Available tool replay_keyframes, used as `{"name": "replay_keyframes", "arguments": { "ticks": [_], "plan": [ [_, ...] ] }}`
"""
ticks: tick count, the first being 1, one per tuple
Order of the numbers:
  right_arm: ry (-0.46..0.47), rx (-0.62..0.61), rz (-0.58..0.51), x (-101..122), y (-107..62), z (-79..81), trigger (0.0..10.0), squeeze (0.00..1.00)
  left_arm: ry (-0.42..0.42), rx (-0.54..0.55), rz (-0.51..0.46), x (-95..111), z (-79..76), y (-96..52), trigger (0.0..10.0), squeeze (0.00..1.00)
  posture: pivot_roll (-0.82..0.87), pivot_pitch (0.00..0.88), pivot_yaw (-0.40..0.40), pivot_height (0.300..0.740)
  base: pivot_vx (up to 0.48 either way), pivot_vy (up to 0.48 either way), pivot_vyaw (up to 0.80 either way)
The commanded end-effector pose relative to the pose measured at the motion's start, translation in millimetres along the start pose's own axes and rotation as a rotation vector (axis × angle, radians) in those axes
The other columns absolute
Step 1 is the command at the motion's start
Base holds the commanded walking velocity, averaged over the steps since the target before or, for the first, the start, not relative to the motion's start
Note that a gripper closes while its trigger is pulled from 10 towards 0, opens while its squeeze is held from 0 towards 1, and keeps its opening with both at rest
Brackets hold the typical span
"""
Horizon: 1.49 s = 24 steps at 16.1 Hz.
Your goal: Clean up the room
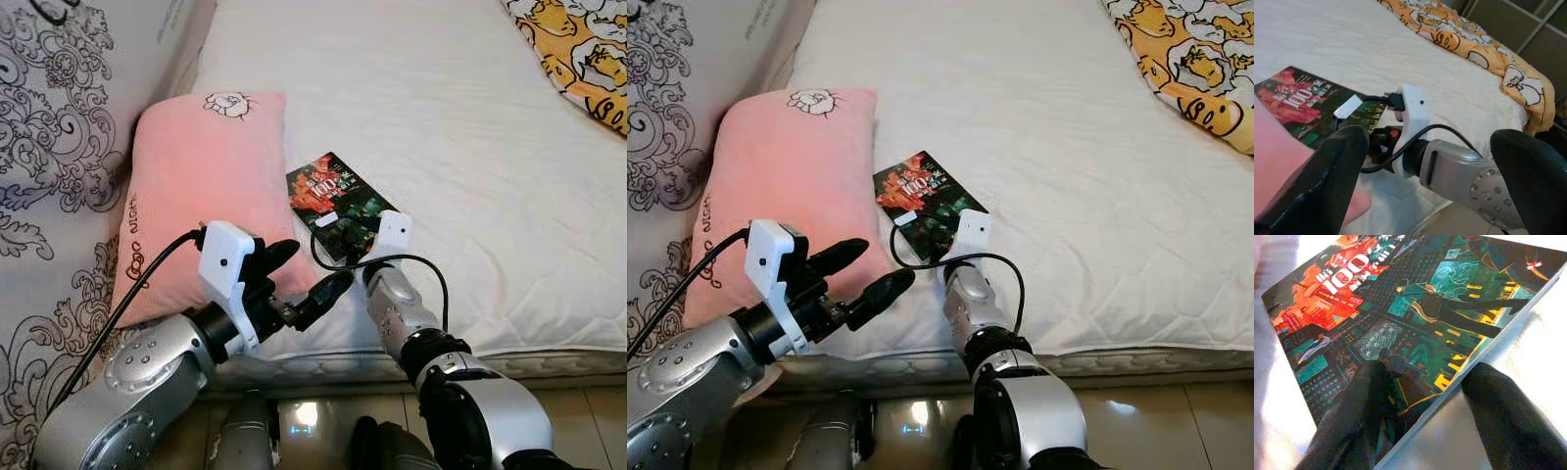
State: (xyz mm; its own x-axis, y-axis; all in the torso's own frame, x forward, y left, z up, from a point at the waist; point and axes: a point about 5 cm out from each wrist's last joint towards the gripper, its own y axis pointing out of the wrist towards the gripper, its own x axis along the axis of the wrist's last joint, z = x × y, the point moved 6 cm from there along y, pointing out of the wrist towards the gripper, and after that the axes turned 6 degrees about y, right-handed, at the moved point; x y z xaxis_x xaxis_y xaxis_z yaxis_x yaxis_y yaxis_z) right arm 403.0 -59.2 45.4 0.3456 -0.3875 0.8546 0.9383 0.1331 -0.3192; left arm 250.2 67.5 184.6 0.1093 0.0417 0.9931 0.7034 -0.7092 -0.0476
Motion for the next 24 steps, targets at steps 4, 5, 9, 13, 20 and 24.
{"name": "replay_keyframes", "arguments": {
  "ticks": [4,5,9,13,20,24],
  "plan": [
    [0.148,0.098,0.132,-54,-19.4,59.7,10.0,1.0,-0.004,0.007,0.032,-8,4.9,-1.5,10.0,0.0,0.35,0.216,-0.007,0.732,0.0,0.0,0.0],
    [0.151,0.075,0.154,-57,-20.5,51.4,10.0,1.0,-0.002,0.004,0.033,-8,4.8,-1.0,10.0,0.0,0.34,0.215,-0.009,0.732,0.0,0.0,0.0],
    [0.182,0.043,0.287,-82,-37.3,37.0,10.0,1.0,0.006,-0.007,0.041,-11,5.2,-0.6,10.0,0.0,0.32,0.206,-0.023,0.732,0.0,0.0,0.0],
    [-0.033,0.278,0.09,-38,-50.4,64.8,10.0,0.98,0.054,0.034,0.026,-12,15.1,7.6,10.0,0.0,0.28,0.141,-0.039,0.732,0.0,0.0,0.0],
    [-0.4,0.039,-0.459,91,-89.4,-27.0,10.0,0.0,0.11,0.714,-0.066,-27,114.6,-13.2,10.0,0.0,0.2,0.007,-0.083,0.732,0.0,0.0,0.0],
    [-0.397,-0.059,-0.408,73,-106.9,-66.4,10.0,0.0,0.145,0.855,0.001,-61,131.8,-38.5,10.0,0.0,0.16,0.007,-0.084,0.732,0.0,0.0,0.0]
  ]
}}
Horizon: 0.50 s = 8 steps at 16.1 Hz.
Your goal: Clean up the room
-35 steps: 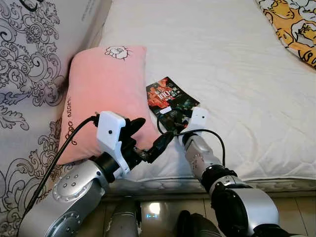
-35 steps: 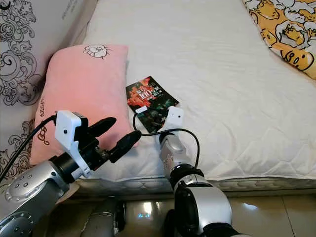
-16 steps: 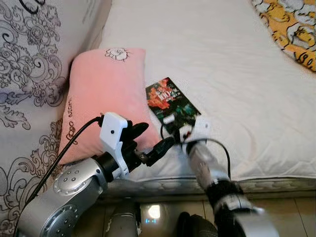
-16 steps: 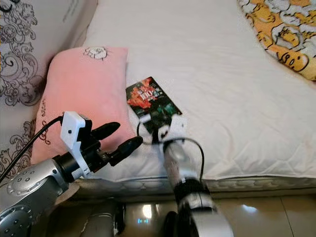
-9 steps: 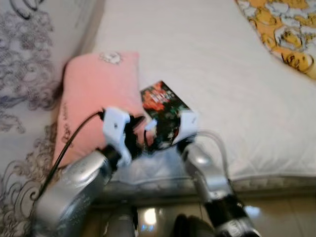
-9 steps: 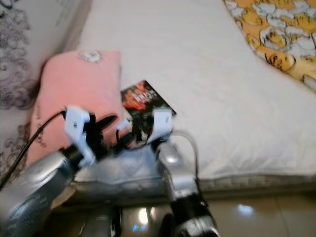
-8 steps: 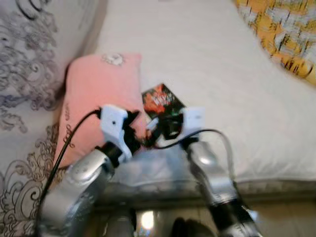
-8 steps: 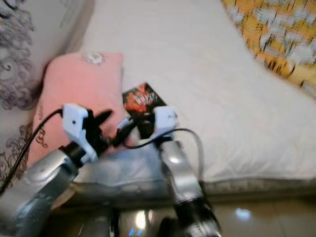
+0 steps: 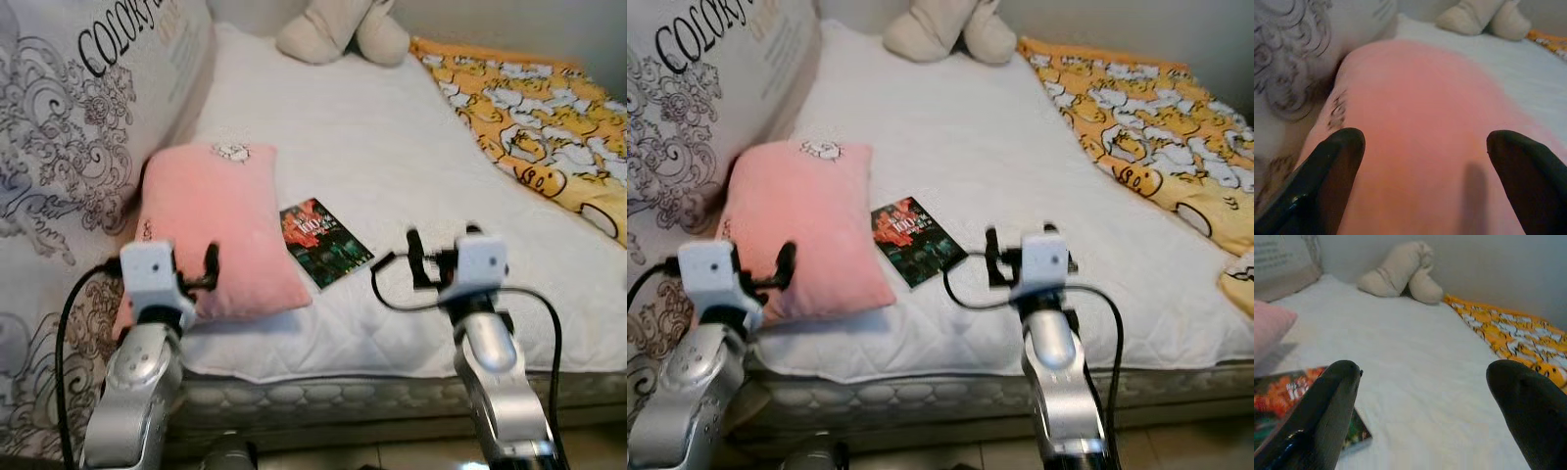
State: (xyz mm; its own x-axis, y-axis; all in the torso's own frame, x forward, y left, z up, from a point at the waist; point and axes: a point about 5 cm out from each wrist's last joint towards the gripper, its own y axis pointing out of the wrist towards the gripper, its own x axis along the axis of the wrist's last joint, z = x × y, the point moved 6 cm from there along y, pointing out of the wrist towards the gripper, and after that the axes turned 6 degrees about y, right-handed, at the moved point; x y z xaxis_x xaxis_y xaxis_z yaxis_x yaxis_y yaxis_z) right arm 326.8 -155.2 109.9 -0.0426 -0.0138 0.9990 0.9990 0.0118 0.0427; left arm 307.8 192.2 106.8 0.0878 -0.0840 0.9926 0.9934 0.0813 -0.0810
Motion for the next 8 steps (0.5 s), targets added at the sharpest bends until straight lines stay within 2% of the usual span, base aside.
{"name": "replay_keyframes", "arguments": {
  "ticks": [1,2,4,6,7,8],
  "plan": [
    [0.021,-0.01,-0.017,5,-1.2,-4.8,10.0,0.0,0.013,-0.033,-0.031,6,-10.7,-2.0,10.0,0.0,0.16,0.008,-0.083,0.732,0.0,0.0,0.0],
    [0.035,0.011,-0.022,5,-4.3,-1.7,10.0,0.0,0.032,-0.064,-0.047,6,-18.4,-5.4,10.0,0.0,0.16,0.01,-0.08,0.732,0.0,0.0,0.0],
    [0.112,0.018,0.02,-7,-1.1,-0.1,10.0,0.0,0.017,-0.098,-0.084,14,-29.3,-0.2,10.0,0.0,0.16,0.012,-0.078,0.732,0.0,0.0,0.0],
    [0.179,0.013,0.049,-13,7.4,0.9,10.0,0.0,0.031,-0.103,-0.113,24,-33.1,4.9,10.0,0.0,0.15,0.013,-0.071,0.732,0.0,-0.48,0.0],
    [0.224,0.026,0.08,-20,16.0,4.9,10.0,0.0,0.052,-0.079,-0.109,24,-30.6,9.8,10.0,0.0,0.15,0.012,-0.067,0.732,0.0,-0.48,0.0],
    [0.226,0.03,0.086,-22,18.1,6.0,10.0,0.0,0.064,-0.06,-0.1,22,-26.7,12.1,10.0,0.0,0.15,0.01,-0.065,0.732,0.0,-0.48,0.0]
  ]
}}
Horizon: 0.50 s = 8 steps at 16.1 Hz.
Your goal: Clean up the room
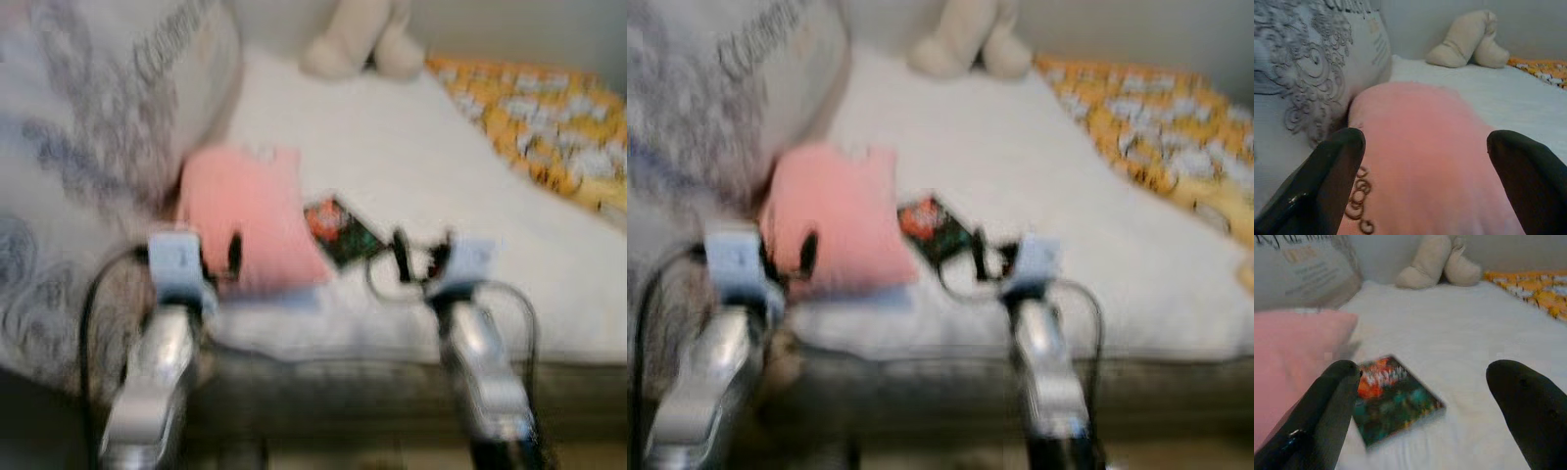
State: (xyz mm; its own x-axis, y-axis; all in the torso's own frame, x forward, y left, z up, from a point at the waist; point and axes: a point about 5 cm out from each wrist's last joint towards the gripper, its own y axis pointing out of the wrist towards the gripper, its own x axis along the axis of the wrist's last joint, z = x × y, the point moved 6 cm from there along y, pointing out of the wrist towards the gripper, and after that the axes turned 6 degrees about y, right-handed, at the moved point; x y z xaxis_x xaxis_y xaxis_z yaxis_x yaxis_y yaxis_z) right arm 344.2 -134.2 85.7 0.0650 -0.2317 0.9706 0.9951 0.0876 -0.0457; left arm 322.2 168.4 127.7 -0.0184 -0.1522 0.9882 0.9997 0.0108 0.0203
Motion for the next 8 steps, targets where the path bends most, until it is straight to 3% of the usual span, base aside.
{"name": "replay_keyframes", "arguments": {
  "ticks": [1,2,5,8],
  "plan": [
    [0.004,-0.032,-0.012,5.2,1.9,-13.4,10.0,0.0,0.008,0.028,0.022,-5.2,1.9,3.6,10.0,0.0,0.15,0.012,-0.063,0.732,0.0,-0.48,0.0],
    [0.002,-0.033,-0.01,4.7,2.7,-13.8,10.0,0.0,0.015,0.044,0.033,-7.1,5.3,4.9,10.0,0.0,0.15,0.012,-0.062,0.732,0.0,-0.48,0.0],
    [0.006,-0.049,-0.008,1.3,6.7,-18.5,10.0,0.0,0.033,0.064,0.031,-5.7,9.9,7.5,10.0,0.0,0.16,0.015,-0.058,0.732,0.0,-0.48,0.8],
    [0.004,-0.043,-0.006,-0.4,9.9,-16.0,10.0,0.0,0.037,0.055,0.031,-5.9,6.8,8.6,10.0,0.0,0.16,0.012,-0.059,0.732,0.0,-0.48,0.0]
  ]
}}
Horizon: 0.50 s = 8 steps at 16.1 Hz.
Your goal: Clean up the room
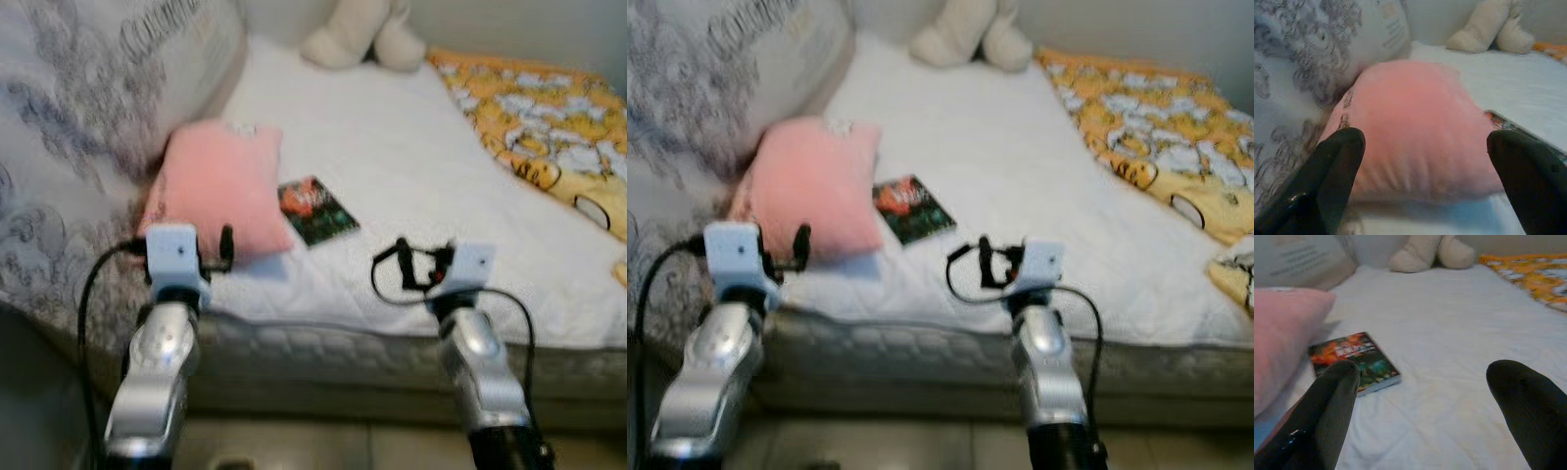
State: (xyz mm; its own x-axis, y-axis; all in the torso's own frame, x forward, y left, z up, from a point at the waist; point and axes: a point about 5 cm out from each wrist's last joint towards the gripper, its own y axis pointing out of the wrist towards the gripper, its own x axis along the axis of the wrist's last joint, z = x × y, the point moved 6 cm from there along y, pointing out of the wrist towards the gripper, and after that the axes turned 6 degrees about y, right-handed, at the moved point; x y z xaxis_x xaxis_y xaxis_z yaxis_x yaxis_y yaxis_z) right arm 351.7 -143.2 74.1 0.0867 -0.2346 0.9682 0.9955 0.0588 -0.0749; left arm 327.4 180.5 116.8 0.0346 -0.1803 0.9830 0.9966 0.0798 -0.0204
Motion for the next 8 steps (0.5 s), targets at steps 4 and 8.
{"name": "replay_keyframes", "arguments": {
  "ticks": [4,8],
  "plan": [
    [-0.012,0.012,-0.034,9.9,7.7,0.1,10.0,0.0,0.024,-0.031,-0.04,11.8,-7.4,8.0,10.0,0.0,0.16,0.005,-0.057,0.732,0.0,-0.48,0.0],
    [-0.017,0.02,-0.038,9.3,9.6,1.8,10.0,0.0,0.026,-0.07,-0.065,15.8,-11.6,11.0,10.0,0.0,0.16,0.004,-0.055,0.732,0.0,-0.473,0.0]
  ]
}}
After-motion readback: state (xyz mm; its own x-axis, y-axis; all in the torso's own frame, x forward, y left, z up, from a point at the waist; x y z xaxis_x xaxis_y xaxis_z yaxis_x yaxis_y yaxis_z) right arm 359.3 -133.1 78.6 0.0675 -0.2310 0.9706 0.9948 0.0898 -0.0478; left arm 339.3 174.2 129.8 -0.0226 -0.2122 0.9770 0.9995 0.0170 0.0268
